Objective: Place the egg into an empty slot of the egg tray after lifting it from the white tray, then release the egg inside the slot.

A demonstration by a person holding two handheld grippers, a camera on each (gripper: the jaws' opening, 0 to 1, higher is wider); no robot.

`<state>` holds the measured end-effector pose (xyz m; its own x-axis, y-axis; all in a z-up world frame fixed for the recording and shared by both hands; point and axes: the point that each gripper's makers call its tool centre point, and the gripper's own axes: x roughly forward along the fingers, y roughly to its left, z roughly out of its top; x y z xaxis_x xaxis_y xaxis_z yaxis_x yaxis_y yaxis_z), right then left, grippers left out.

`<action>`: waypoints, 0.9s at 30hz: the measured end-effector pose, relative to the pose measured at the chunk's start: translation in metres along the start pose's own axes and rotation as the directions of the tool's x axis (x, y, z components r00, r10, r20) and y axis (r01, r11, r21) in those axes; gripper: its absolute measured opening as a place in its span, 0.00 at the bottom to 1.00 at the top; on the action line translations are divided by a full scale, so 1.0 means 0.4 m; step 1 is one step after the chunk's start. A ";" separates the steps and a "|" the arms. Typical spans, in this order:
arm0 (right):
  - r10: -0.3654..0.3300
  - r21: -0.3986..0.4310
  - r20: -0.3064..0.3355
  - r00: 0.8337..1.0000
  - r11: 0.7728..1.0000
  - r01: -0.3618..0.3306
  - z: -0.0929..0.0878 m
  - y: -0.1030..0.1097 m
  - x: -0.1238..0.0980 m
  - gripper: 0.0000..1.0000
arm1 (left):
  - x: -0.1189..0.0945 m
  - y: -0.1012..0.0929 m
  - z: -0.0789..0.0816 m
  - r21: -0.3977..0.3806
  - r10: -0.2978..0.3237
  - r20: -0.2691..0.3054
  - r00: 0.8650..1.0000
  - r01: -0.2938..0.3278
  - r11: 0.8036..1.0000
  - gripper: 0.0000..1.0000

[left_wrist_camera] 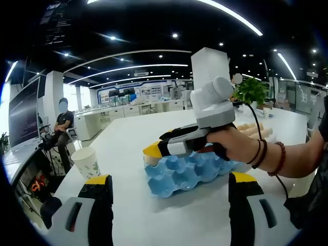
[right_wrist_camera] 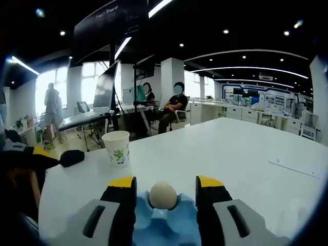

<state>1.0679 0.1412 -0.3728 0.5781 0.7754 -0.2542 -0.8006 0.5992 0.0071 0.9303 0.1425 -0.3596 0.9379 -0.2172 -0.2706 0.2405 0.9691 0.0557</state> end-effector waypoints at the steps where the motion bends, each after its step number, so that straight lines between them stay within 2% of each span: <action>1: 0.000 -0.001 0.001 1.000 1.000 0.000 0.001 0.000 -0.002 0.50 | -0.001 -0.001 -0.001 0.000 0.001 0.000 1.000 -0.001 1.000 0.96; 7: 0.000 -0.006 0.007 1.000 1.000 0.000 0.022 -0.009 -0.017 0.52 | -0.006 -0.003 0.000 0.000 0.005 0.009 1.000 -0.005 1.000 0.96; 19: -0.004 -0.022 -0.003 1.000 1.000 0.004 0.020 -0.020 -0.094 0.53 | 0.000 -0.021 0.000 0.009 -0.004 0.011 1.000 0.004 1.000 0.96; 27: -0.031 -0.029 -0.002 1.000 0.999 0.031 0.021 -0.039 -0.140 0.53 | 0.007 -0.035 0.001 0.012 -0.017 0.010 1.000 0.017 1.000 0.96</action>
<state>1.0494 0.0900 -0.3504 0.6026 0.7559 -0.2559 -0.7864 0.6171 -0.0292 0.9297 0.1282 -0.3608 0.9363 -0.2347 -0.2615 0.2590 0.9639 0.0623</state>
